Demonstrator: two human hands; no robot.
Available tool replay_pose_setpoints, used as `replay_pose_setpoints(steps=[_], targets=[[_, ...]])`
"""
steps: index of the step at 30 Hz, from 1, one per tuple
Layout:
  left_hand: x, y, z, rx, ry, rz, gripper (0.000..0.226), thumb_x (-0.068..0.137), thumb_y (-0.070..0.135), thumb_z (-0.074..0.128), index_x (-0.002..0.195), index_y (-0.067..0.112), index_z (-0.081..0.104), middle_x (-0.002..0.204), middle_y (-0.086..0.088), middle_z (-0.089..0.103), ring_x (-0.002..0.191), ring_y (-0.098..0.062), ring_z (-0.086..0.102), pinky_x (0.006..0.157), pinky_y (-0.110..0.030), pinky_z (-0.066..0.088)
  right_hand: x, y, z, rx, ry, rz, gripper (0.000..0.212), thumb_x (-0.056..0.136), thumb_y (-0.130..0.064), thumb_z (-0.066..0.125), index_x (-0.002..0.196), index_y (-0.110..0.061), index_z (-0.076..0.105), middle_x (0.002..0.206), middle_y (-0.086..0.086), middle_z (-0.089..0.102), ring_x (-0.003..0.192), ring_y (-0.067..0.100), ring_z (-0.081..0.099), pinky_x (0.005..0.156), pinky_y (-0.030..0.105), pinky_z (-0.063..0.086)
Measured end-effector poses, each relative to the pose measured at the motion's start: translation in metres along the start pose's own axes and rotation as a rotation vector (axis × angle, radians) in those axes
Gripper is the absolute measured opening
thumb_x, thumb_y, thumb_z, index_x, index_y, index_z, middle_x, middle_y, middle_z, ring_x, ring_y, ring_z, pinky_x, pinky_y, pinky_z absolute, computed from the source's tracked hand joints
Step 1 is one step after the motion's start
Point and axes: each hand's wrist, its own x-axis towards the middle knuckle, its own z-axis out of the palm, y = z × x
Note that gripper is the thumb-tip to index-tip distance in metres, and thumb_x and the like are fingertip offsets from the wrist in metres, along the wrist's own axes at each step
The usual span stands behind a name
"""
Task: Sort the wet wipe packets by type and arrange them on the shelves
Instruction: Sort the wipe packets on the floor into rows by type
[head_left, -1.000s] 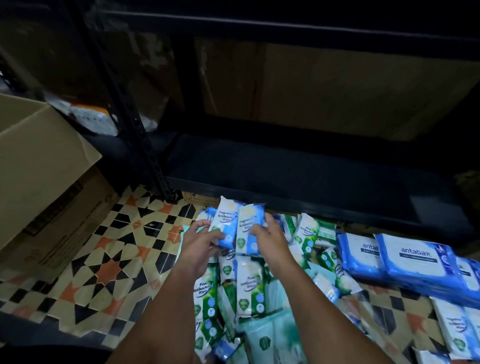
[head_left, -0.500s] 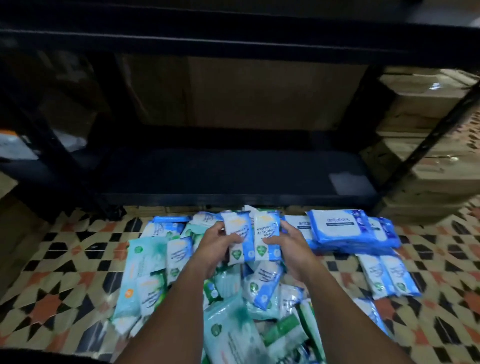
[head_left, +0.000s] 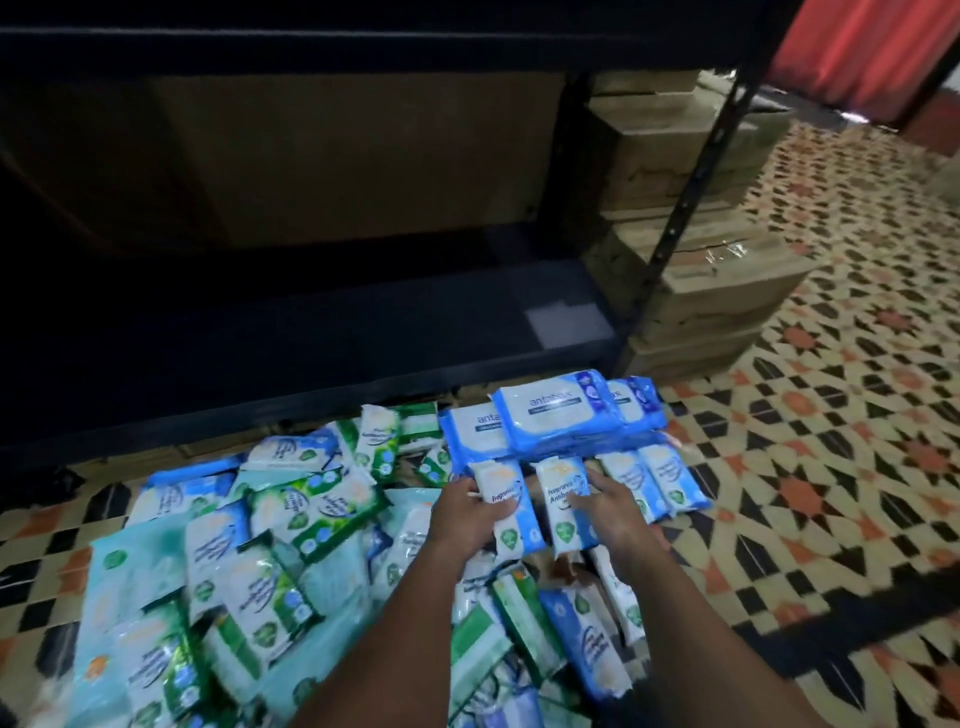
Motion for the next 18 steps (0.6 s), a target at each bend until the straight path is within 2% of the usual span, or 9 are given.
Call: replay_pose_setpoints(steps=[2, 3, 5, 7, 9, 11, 14, 16, 18], targets=[[0.002, -0.004, 0.015, 0.028, -0.029, 0.004, 0.018, 0.082, 0.019, 0.084, 0.093, 0.021, 0.071, 0.1, -0.008, 0.076, 0.082, -0.022, 0.072, 0.074, -0.04, 0.059, 0.006, 0.004, -0.014, -0.016, 0.035, -0.007, 0.051, 0.101, -0.002, 0.057, 0.149, -0.009, 0.045, 0.139, 0.003, 0.052, 0.125, 0.035, 0.055, 0.097, 0.046, 0.047], [0.003, -0.006, 0.022, 0.032, -0.051, 0.006, 0.017, 0.083, 0.018, 0.082, 0.095, 0.02, 0.071, 0.101, -0.008, 0.075, 0.081, -0.02, 0.071, 0.071, -0.037, 0.058, 0.01, 0.008, -0.02, -0.028, 0.048, -0.015, 0.052, 0.102, -0.002, 0.055, 0.152, -0.009, 0.041, 0.142, 0.009, 0.052, 0.123, 0.036, 0.056, 0.096, 0.048, 0.047], [0.008, -0.011, 0.034, 0.039, -0.071, 0.017, 0.016, 0.085, 0.018, 0.081, 0.097, 0.022, 0.07, 0.102, -0.004, 0.075, 0.089, -0.021, 0.071, 0.078, -0.041, 0.058, 0.021, 0.015, -0.029, -0.098, 0.099, -0.039, 0.055, 0.103, -0.005, 0.053, 0.155, -0.014, 0.037, 0.145, 0.019, 0.052, 0.099, 0.037, 0.064, 0.082, 0.045, 0.052], [0.013, -0.016, 0.043, 0.057, -0.072, 0.031, 0.018, 0.086, 0.019, 0.08, 0.098, 0.025, 0.068, 0.1, 0.003, 0.071, 0.095, -0.02, 0.068, 0.09, -0.045, 0.057, 0.031, 0.019, -0.032, -0.149, 0.142, -0.049, 0.059, 0.104, -0.01, 0.053, 0.158, -0.02, 0.031, 0.14, 0.019, 0.056, 0.061, 0.024, 0.052, 0.065, 0.038, 0.046], [0.019, -0.02, 0.05, 0.067, -0.056, 0.044, 0.022, 0.087, 0.016, 0.078, 0.102, 0.023, 0.065, 0.099, 0.004, 0.067, 0.091, -0.015, 0.065, 0.093, -0.042, 0.055, 0.041, 0.024, -0.034, -0.212, 0.181, -0.046, 0.059, 0.104, -0.015, 0.054, 0.158, -0.025, 0.031, 0.112, 0.015, 0.066, 0.053, 0.017, 0.04, 0.065, 0.037, 0.039], [0.026, -0.025, 0.055, 0.068, -0.031, 0.047, 0.025, 0.086, 0.011, 0.079, 0.108, 0.017, 0.067, 0.103, -0.001, 0.07, 0.087, -0.013, 0.066, 0.091, -0.042, 0.056, 0.05, 0.029, -0.036, -0.294, 0.223, -0.049, 0.057, 0.103, -0.017, 0.055, 0.156, -0.028, 0.036, 0.091, 0.008, 0.062, 0.058, 0.017, 0.043, 0.074, 0.043, 0.036], [0.037, -0.027, 0.061, 0.069, -0.003, 0.025, 0.036, 0.083, 0.008, 0.082, 0.116, 0.005, 0.07, 0.1, -0.006, 0.074, 0.087, -0.018, 0.072, 0.085, -0.044, 0.059, 0.05, 0.033, -0.034, -0.328, 0.232, -0.095, 0.057, 0.102, -0.012, 0.055, 0.155, -0.022, 0.037, 0.127, 0.022, 0.064, 0.066, 0.021, 0.059, 0.074, 0.041, 0.05], [0.045, -0.031, 0.068, 0.102, 0.014, 0.039, 0.031, 0.081, 0.011, 0.084, 0.11, 0.006, 0.073, 0.09, 0.0, 0.074, 0.078, -0.007, 0.072, 0.073, -0.03, 0.059, 0.05, 0.035, -0.033, -0.308, 0.238, -0.103, 0.057, 0.103, -0.012, 0.055, 0.156, -0.022, 0.037, 0.144, 0.017, 0.054, 0.086, 0.025, 0.068, 0.078, 0.039, 0.054], [0.049, -0.033, 0.075, 0.133, 0.019, 0.067, 0.025, 0.08, 0.013, 0.085, 0.102, 0.006, 0.075, 0.087, 0.001, 0.076, 0.071, -0.001, 0.071, 0.061, -0.018, 0.054, 0.054, 0.041, -0.03, -0.278, 0.241, -0.118, 0.056, 0.104, -0.011, 0.053, 0.156, -0.022, 0.036, 0.151, 0.008, 0.048, 0.113, 0.028, 0.063, 0.085, 0.032, 0.051]])
